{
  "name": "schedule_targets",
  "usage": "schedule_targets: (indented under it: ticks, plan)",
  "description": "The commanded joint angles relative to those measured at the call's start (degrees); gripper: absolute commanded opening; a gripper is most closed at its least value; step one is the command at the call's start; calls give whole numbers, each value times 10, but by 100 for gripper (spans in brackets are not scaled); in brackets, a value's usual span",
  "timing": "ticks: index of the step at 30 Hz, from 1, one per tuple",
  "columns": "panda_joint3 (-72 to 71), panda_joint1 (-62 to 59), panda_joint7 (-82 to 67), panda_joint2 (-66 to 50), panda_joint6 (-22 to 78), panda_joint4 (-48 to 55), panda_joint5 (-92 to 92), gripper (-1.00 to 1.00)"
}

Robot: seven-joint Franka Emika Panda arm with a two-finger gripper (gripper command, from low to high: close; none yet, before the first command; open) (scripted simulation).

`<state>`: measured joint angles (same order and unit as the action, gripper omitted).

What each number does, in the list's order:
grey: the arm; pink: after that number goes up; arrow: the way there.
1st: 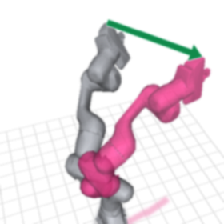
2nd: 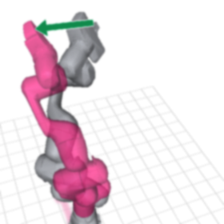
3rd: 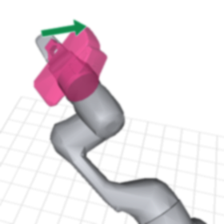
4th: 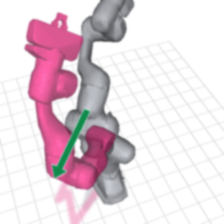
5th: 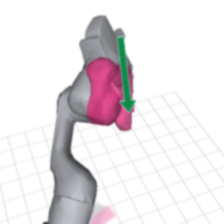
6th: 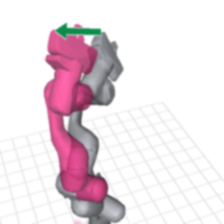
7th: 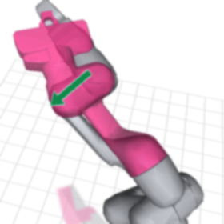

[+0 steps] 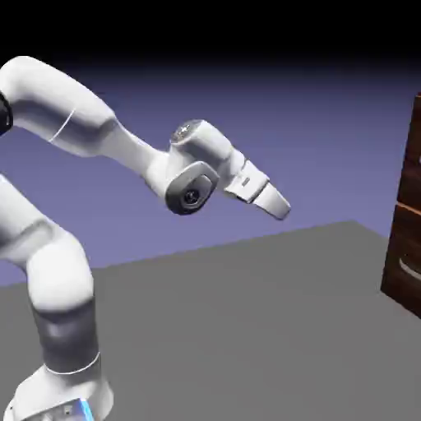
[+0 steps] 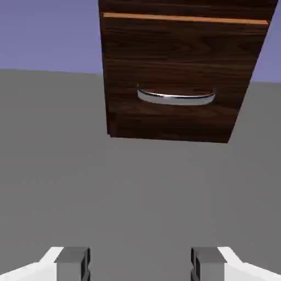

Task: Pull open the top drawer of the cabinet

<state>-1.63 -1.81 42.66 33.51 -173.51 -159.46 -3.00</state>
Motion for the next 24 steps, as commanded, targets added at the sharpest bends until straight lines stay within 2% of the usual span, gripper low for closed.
schedule_targets:
  ticks: [1,24]
  plan:
    - [-14,-21,2,7,4,13,-25,0]
    - [-325,-497,40,169,98,308,-598,0]
